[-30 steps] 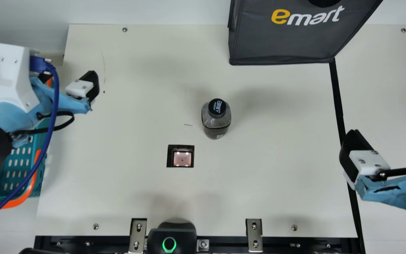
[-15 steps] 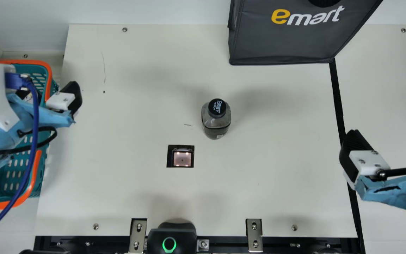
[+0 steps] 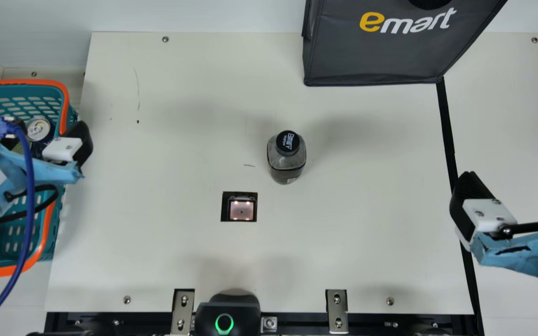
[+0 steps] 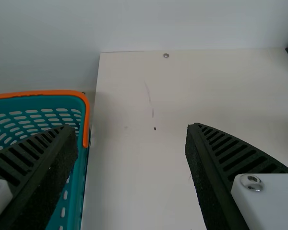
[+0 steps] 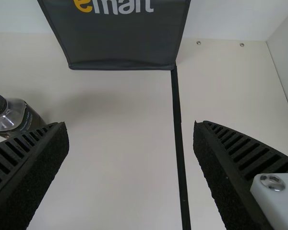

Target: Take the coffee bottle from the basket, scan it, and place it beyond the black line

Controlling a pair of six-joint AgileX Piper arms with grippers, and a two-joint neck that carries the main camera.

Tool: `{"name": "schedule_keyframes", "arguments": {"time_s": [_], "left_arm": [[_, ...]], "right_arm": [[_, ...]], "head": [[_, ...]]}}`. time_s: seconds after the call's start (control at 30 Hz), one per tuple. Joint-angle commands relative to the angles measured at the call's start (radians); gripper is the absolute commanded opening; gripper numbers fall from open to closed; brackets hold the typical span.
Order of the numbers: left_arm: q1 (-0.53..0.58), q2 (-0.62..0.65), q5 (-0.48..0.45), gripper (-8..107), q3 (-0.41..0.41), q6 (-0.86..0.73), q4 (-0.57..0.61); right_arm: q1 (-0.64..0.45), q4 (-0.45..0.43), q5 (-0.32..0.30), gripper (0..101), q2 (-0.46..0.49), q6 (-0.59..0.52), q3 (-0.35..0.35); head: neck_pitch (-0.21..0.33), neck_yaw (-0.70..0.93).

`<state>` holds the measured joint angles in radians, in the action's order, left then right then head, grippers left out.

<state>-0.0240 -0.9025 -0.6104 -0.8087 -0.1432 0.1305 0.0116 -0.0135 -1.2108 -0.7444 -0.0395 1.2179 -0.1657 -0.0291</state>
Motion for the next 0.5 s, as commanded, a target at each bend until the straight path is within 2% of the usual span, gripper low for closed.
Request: {"name": "schedule_keyframes", "arguments": {"time_s": [0.0,0.47], "left_arm": [[-0.010,0.006,-0.009,90,0.001,-0.007,0.004],[-0.087,0.062,-0.053,90,0.009,-0.114,0.065]], "right_arm": [[0.000,0.000,0.000,91,0.000,0.000,0.000],[0.000,0.000,0.000,91,0.000,0.000,0.000]], "head": [[0.027,0.002],[0.027,0.002]]}}
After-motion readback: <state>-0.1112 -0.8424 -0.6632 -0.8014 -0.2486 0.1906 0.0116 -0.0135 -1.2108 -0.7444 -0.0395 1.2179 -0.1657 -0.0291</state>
